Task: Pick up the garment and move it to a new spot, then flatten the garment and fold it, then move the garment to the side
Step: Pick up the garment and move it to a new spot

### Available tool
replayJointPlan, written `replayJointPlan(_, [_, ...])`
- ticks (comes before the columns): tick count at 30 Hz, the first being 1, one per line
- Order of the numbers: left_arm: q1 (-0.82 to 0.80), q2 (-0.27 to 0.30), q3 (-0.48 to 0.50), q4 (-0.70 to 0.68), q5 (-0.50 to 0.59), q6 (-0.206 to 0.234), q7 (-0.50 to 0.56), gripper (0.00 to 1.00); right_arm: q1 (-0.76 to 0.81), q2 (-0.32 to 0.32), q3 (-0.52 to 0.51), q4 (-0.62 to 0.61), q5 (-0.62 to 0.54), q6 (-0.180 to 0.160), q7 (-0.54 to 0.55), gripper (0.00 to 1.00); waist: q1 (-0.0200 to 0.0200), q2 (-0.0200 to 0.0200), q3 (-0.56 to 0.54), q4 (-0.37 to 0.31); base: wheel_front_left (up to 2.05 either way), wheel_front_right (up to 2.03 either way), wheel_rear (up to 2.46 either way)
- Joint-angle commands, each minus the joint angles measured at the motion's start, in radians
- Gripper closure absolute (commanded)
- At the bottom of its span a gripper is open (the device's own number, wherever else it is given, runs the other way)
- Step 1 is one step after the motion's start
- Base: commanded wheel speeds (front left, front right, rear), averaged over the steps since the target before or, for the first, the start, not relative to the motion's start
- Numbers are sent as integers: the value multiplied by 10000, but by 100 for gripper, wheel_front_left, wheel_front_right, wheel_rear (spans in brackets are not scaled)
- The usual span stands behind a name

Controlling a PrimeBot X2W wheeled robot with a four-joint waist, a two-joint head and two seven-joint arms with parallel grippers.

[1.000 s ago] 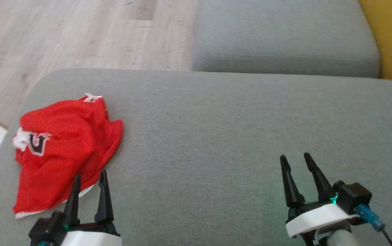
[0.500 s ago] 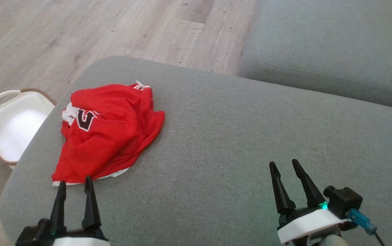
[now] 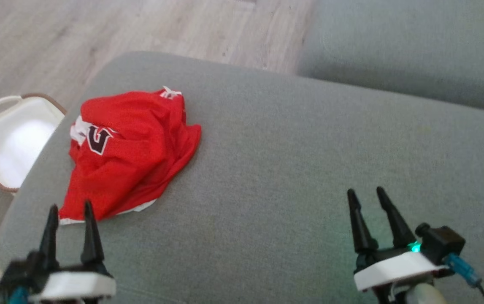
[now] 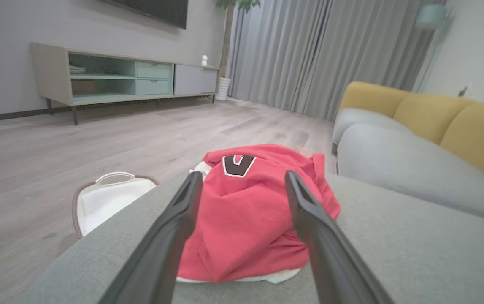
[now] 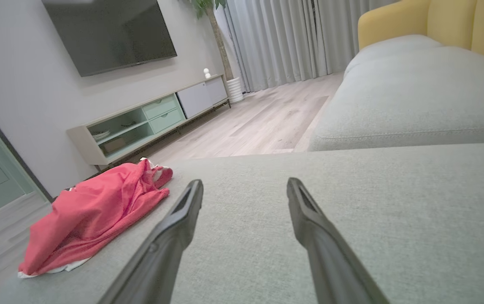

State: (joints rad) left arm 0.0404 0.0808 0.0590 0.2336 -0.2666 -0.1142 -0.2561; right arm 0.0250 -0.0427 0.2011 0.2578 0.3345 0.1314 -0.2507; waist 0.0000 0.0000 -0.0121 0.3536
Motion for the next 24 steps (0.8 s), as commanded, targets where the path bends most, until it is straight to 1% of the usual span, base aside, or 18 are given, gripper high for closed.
replayJointPlan(1, [-1127, 436, 311, 106, 132, 23, 288, 0, -658, -75, 10, -489, -219, -7, -111, 0, 0, 0, 567, -274, 0, 0, 0])
replayJointPlan(6, [-2803, 1053, 457, 981, 65, 165, 1488, 0, -995, -75, -478, -830, -693, -7, -111, 0, 0, 0, 1350, -512, 0, 0, 0])
replayJointPlan(12, [-4561, 1712, 94, 2242, -58, 31, 3246, 0, -1355, -75, -948, -1200, -1135, -7, -111, 0, 0, 0, 2200, -778, 0, 0, 0])
replayJointPlan(13, [-4561, 1712, 94, 2242, -58, 31, 3246, 0, -1355, -75, -948, -1200, -1135, -7, -111, 0, 0, 0, 2200, -778, 0, 0, 0])
replayJointPlan(14, [-4813, 1829, 11, 2449, -63, 5, 3476, 0, -1402, -75, -997, -1258, -1221, -7, -111, 0, 0, 0, 2344, -829, 0, 0, 0])
replayJointPlan(20, [-5986, 2277, -391, 3934, -242, -96, 4428, 0, -1602, -75, -1199, -1493, -1469, -7, -111, 0, 0, 0, 2912, -1080, 0, 0, 0])
replayJointPlan(24, [-6390, 2473, -630, 4862, -350, -129, 4670, 0, -1636, -75, -1150, -1552, -1555, -7, -111, 0, 0, 0, 3096, -1246, 0, 0, 0])
